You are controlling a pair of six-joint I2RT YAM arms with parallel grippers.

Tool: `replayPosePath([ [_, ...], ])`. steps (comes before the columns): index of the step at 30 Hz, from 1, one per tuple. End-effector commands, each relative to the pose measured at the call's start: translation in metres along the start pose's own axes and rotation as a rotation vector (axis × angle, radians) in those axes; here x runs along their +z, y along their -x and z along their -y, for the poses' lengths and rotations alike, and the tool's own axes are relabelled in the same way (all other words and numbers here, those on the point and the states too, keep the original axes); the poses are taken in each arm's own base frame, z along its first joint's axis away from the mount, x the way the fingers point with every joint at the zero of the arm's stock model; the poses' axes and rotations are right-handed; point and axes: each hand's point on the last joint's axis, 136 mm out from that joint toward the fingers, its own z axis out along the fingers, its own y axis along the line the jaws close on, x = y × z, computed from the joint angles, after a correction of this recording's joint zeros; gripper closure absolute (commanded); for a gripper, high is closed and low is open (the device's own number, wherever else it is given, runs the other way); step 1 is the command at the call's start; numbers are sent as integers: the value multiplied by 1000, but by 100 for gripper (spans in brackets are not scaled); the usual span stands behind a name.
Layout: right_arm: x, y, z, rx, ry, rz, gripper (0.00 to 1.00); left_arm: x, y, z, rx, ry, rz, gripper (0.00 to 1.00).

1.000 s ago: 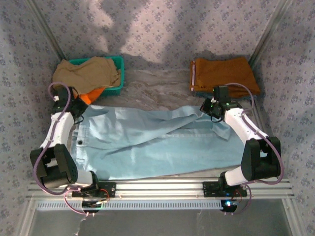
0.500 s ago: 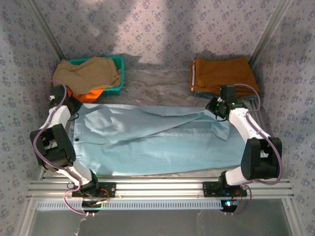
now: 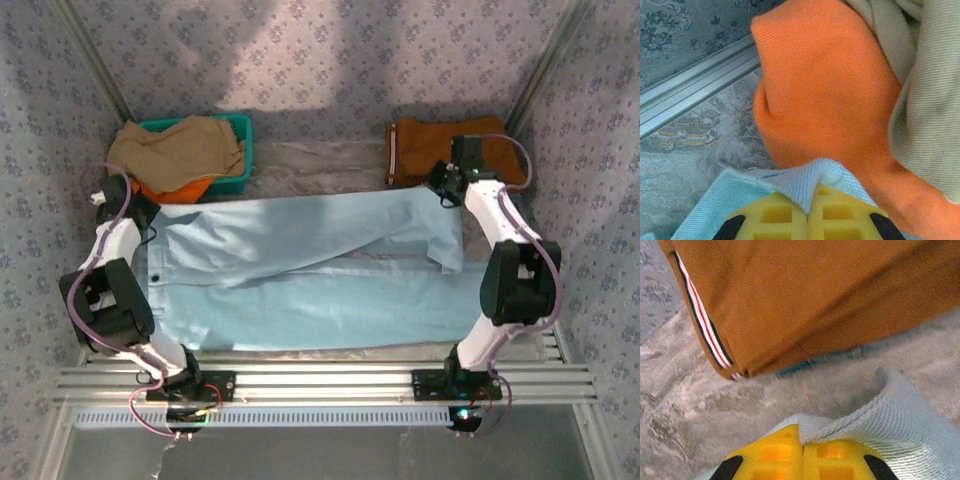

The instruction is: Fold and stack the trousers

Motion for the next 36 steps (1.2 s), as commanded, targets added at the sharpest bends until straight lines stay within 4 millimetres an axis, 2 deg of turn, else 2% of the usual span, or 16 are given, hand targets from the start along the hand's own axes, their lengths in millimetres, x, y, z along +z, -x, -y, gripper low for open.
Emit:
replayPosePath([
  [1,9,26,-5,-26,-44,24,100,6,27,-1,-38,22,88,81],
  [2,17,22,-10,-39,-30,-28,95,8,26,-1,-45,21,78,61],
  [3,21,19,-15,-55,-28,-79,80,7,25,1,-49,10,69,36],
  [5,15,21,-22,-103,-44,-82,71,2,22,7,-59,-28,56,15],
  [7,-4,24,-27,-108,-30,-43,60,-14,21,9,-81,-53,61,2],
  [9,-27,23,-27,-102,-16,-14,54,-37,18,12,-105,-82,54,0],
  [11,-49,11,-22,-89,-20,-1,53,-62,9,18,-93,-106,40,0],
  [13,-63,-14,-22,-77,2,1,53,-88,-16,28,-20,-112,18,0],
  [14,-66,-29,-23,-85,11,-14,53,-97,-32,30,13,-104,-3,1],
  [16,-64,-73,-30,-141,33,-76,56,-112,-80,42,95,-130,-75,0],
  [18,-57,-114,-33,-193,31,-150,65,-118,-130,43,132,-139,-131,1],
  [20,-42,-169,-20,-232,9,-259,76,-119,-181,42,123,-183,-196,1],
  [23,-33,-215,-11,-273,-12,-338,89,-113,-226,30,101,-201,-228,2],
  [25,-32,-235,-11,-306,-16,-370,94,-105,-236,20,103,-187,-228,2],
  [31,-30,-276,-9,-362,-50,-433,99,-80,-241,-20,101,-46,-231,0],
  [36,-25,-307,-9,-377,-56,-495,99,-61,-229,-59,33,65,-234,0],
])
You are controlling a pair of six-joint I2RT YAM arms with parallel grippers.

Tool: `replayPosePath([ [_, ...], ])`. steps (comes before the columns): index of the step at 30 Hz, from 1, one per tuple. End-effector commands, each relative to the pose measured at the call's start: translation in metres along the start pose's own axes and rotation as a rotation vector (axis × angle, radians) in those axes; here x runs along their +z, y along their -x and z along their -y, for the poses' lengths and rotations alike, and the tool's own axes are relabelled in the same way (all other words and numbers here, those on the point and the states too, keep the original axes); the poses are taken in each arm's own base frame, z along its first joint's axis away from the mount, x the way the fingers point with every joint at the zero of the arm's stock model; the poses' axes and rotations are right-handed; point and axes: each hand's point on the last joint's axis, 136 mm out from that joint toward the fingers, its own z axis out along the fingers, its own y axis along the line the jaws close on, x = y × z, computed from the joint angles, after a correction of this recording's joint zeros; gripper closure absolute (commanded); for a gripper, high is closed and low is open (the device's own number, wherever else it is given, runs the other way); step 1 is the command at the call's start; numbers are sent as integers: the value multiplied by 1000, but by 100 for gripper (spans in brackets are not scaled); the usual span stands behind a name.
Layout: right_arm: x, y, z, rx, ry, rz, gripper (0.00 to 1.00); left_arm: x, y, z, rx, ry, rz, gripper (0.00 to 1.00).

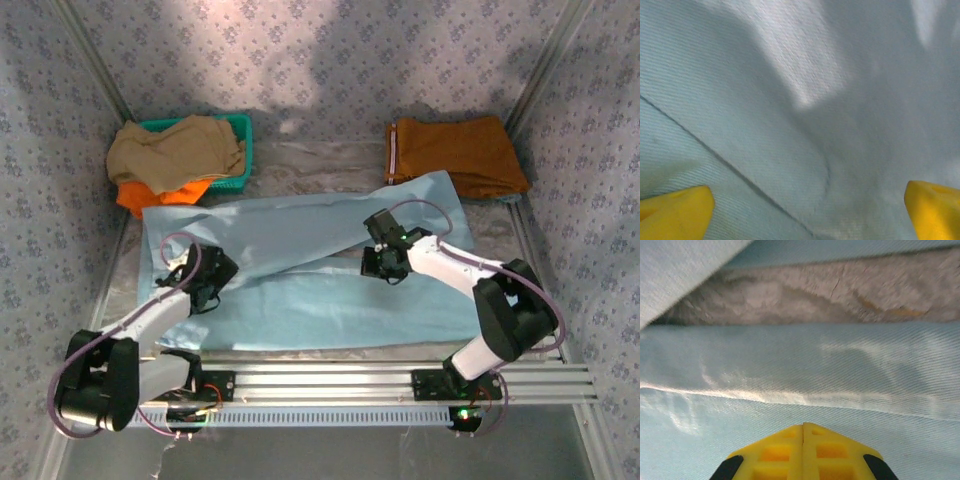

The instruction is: Fold and stack the trousers

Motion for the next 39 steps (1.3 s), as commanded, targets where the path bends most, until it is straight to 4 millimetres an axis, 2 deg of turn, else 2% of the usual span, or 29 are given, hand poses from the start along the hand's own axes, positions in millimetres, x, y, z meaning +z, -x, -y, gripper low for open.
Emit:
replayPosePath([
  [1,15,-17,-1,24,-18,-52,99,9,9,-29,-51,79,10,0],
  [3,19,-22,-7,18,9,-79,99,9,19,-40,-78,100,17,0],
  [5,14,-21,-14,3,35,-99,98,8,29,-49,-106,117,28,0],
  [7,-1,-10,-14,-7,47,-84,96,7,40,-57,-131,131,44,0],
  [9,-24,10,-2,28,51,-30,89,7,49,-65,-162,143,49,0],
  [12,-60,48,41,120,12,78,63,6,62,-72,-217,149,59,0],
  [13,-70,61,64,189,-26,111,54,5,67,-73,-238,141,61,0],
  [16,-81,91,128,362,-114,175,41,4,75,-64,-248,99,71,0],
  [18,-76,110,159,414,-142,189,37,6,76,-58,-253,80,60,1],
  [22,-44,138,180,375,-144,113,31,11,73,-52,-252,58,21,1],
  [25,-16,133,190,351,-148,37,30,14,70,-48,-251,45,-2,1],
  [27,-2,124,194,354,-133,-9,31,14,69,-46,-252,32,-14,1],
  [29,7,117,193,347,-107,-40,40,13,69,-44,-247,23,-14,1],
  [30,9,117,191,340,-91,-40,49,13,70,-43,-242,21,-13,1],
  [32,7,117,187,344,-76,-30,87,11,71,-42,-238,19,-13,1],
  [33,3,119,183,342,-68,-15,97,11,72,-41,-238,14,-13,1],
  [34,-3,121,178,333,-65,4,100,11,72,-39,-238,7,-15,1],
  [36,-21,126,161,272,-98,32,100,10,73,-36,-232,-5,-19,1],
  [39,-50,127,122,140,-196,71,100,7,72,-35,-225,-9,-18,1],
])
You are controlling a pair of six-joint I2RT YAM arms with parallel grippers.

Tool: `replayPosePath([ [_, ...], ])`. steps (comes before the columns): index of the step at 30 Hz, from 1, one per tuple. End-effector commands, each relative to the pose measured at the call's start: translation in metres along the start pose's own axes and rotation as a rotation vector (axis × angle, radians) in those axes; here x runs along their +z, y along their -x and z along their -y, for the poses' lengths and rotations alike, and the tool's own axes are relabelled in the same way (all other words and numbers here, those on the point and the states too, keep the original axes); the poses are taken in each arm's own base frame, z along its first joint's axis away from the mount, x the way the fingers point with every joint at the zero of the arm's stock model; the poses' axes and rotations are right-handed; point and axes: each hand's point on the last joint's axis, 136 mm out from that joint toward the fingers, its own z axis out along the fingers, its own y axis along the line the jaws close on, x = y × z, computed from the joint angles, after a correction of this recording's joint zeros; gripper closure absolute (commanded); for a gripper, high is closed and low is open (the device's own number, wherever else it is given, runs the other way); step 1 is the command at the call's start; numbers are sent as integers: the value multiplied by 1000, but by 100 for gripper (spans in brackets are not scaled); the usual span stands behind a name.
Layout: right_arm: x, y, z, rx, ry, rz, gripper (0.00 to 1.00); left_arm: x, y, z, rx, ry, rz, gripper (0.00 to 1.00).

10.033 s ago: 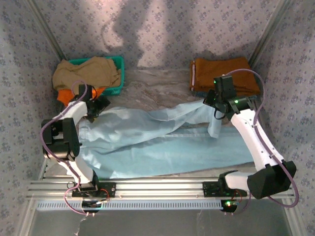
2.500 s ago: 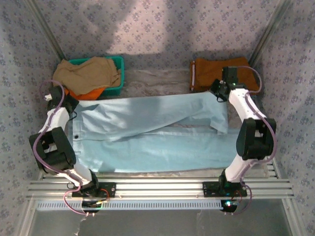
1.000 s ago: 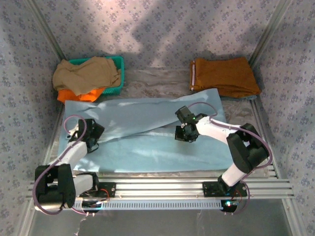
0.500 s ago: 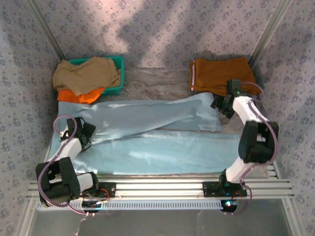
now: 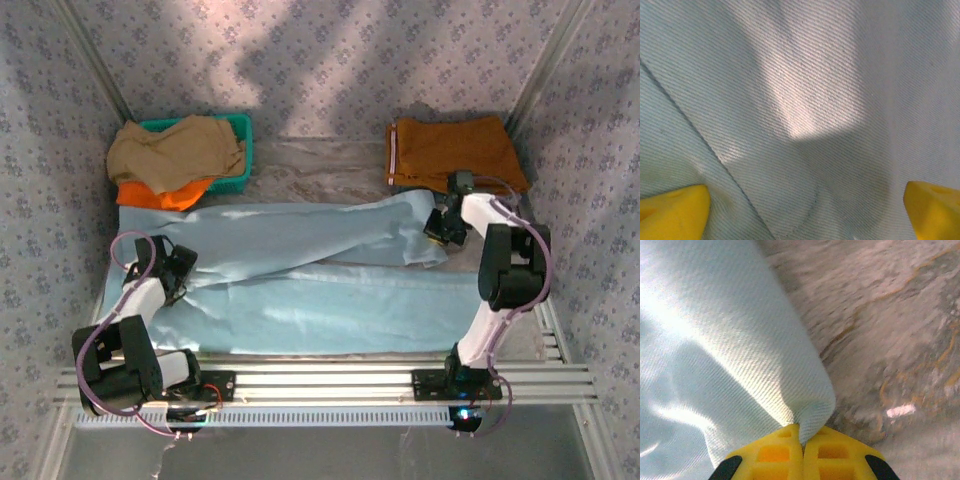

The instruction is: Fold and stack the trousers

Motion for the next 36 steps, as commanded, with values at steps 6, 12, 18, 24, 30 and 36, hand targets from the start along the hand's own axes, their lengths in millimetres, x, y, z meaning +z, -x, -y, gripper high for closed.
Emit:
replayPosePath([
  [6,-61,-78,-163,-546,-97,67,100,-9,-4,12,14,-57,-31,1],
  [12,-35,-175,-278,-851,-19,-57,64,-14,-5,11,23,-56,-32,1],
  [18,-80,-186,-297,-866,126,-28,37,-20,-3,13,22,-66,-24,0],
  [24,-72,-134,-253,-627,170,-28,44,-18,-5,13,17,-75,-31,0],
  [30,-42,-145,-261,-581,337,-165,65,-17,-9,10,18,-68,-39,0],
  [36,-14,-177,-253,-494,377,-268,60,-17,-12,7,32,-62,-49,1],
])
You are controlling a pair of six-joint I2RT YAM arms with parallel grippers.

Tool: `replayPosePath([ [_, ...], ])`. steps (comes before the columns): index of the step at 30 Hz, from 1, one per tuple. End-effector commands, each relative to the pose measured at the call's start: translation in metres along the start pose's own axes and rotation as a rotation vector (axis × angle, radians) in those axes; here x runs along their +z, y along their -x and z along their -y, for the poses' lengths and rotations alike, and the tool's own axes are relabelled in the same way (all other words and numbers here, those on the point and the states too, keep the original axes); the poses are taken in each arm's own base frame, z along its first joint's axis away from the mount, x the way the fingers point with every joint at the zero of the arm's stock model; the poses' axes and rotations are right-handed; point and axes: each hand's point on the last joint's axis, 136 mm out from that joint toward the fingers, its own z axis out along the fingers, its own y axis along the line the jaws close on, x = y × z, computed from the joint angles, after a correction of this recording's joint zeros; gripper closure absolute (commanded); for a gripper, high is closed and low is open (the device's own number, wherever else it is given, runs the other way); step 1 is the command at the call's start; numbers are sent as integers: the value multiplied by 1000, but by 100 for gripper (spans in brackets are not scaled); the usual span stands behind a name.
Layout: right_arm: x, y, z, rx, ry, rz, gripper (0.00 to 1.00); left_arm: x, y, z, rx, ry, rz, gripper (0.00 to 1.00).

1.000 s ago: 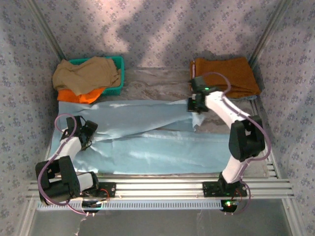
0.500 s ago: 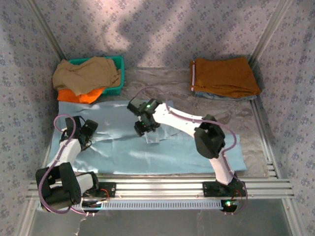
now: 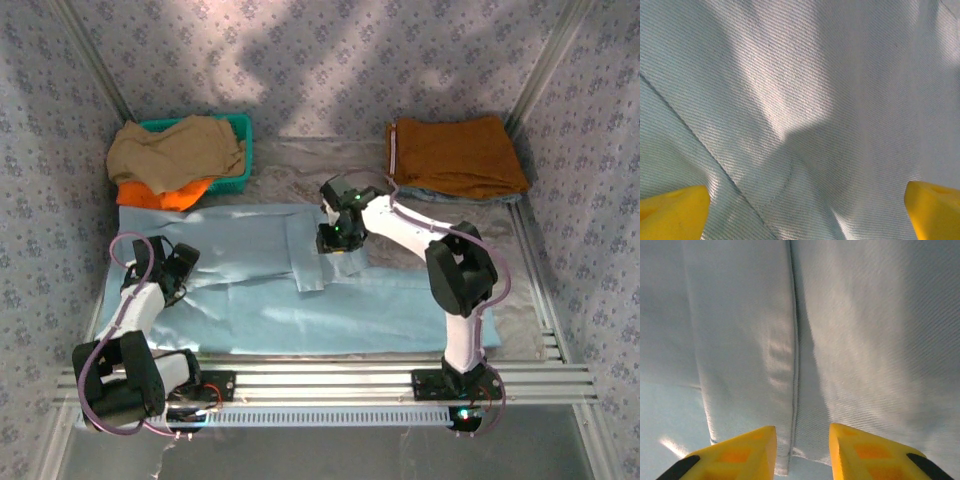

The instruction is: Fold and stack the trousers

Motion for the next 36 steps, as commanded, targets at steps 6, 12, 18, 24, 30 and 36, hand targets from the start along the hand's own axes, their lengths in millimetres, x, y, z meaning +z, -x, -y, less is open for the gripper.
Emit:
replayPosePath([
  [6,41,-41,-15,52,98,-124,51,-2,-8,-5,18,3,-26,1],
  [12,35,-37,-31,29,156,-94,56,-1,-9,-6,14,5,-26,0],
  [18,41,-36,-21,18,91,-100,51,0,-9,-5,11,1,-28,0],
  [24,41,-40,-27,5,114,-120,49,-1,-9,-6,19,2,-24,0],
  [30,44,-38,-43,-5,180,-120,60,-1,-8,-5,17,-1,-22,1],
  [36,28,-28,-30,29,185,-67,86,-1,-8,-6,18,5,-26,0],
])
